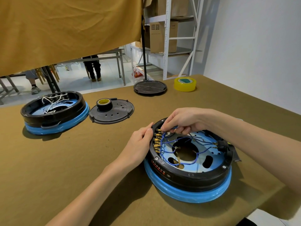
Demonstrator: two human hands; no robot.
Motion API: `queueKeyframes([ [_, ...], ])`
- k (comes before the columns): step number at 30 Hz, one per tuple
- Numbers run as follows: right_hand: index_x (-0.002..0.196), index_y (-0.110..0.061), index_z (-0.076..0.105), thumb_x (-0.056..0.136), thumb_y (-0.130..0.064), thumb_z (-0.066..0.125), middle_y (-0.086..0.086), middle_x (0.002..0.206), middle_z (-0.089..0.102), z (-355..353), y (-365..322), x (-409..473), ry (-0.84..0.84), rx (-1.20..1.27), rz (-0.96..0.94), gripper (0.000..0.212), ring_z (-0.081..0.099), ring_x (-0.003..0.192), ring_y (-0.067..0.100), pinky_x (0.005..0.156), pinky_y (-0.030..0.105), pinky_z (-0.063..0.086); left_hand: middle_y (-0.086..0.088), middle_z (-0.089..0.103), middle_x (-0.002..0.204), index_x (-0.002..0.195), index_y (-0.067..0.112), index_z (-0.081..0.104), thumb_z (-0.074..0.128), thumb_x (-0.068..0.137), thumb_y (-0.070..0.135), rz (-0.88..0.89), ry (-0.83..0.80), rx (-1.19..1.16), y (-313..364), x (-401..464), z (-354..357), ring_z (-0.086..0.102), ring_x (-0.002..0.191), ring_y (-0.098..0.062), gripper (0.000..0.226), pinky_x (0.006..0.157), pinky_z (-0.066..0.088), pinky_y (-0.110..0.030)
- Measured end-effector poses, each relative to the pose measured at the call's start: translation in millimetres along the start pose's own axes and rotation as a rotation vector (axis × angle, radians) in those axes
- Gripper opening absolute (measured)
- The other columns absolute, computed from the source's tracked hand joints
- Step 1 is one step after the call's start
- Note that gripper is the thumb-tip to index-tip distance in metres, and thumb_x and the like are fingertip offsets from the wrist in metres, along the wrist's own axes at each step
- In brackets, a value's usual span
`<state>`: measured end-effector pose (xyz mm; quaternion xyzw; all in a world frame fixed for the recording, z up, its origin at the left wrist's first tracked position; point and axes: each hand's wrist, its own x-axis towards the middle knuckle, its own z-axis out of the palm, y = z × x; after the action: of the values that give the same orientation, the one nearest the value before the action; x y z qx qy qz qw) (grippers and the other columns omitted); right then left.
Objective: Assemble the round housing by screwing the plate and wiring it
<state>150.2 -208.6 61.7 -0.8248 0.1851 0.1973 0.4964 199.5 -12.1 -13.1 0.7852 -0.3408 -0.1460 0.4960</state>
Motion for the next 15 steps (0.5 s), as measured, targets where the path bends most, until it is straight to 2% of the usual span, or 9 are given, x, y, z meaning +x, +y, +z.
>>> queueKeyframes([
  [8,0.094,-0.001,0.076,0.094,-0.007,0.072,0.004,0.067,0.059,2,-3,4,0.014,0.028,-0.037,0.008,0.040,0.048,0.005,0.038,0.013,0.027,0.002,0.053,0.150,0.156,0.020,0.041,0.031,0.112,0.033,-0.014,0.023,-0.025,2,-1,3,0.048,0.136,-0.008,0.046,0.119,0.036,-0.036],
  [15,0.093,-0.004,0.080,0.090,-0.015,0.078,0.004,0.070,0.069,7,11,-4,0.185,-0.028,-0.156,0.012,0.056,0.053,0.008,0.048,0.018,0.046,0.002,0.061,0.142,0.150,0.021,0.051,0.040,0.110,0.035,-0.065,0.137,-0.163,2,-7,14,0.056,0.130,-0.013,0.043,0.115,0.042,-0.044],
])
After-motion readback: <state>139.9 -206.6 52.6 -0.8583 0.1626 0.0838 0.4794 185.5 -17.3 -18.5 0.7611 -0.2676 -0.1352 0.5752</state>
